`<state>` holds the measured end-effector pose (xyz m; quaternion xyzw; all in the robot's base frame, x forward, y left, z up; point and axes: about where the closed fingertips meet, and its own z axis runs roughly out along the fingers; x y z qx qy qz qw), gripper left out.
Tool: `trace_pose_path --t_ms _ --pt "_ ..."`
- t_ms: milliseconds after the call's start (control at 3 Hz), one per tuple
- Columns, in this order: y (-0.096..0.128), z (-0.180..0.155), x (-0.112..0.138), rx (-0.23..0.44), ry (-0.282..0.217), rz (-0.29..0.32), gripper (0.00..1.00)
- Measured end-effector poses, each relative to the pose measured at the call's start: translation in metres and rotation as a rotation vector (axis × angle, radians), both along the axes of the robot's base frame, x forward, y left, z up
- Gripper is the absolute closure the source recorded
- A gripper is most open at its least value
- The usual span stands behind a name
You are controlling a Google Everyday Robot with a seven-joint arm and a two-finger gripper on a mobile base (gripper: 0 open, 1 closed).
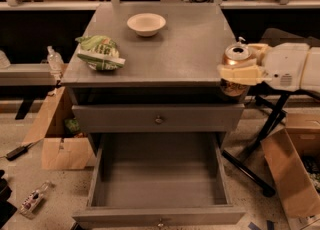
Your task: Place orange can into middle drawer
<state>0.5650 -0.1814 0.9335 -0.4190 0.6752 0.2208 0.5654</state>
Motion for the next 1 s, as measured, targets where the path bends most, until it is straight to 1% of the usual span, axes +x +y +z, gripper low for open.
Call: trace_pose_path --t_ms 333,667,1000 --pt "0.009 -0.011 0.003 0.018 0.010 0.009 1.00" --pt "0.039 -0.092 -0.004 0.162 0.048 0.017 1.00" --pt "0.077 -0.165 -0.019 0.246 0.063 0.065 1.00"
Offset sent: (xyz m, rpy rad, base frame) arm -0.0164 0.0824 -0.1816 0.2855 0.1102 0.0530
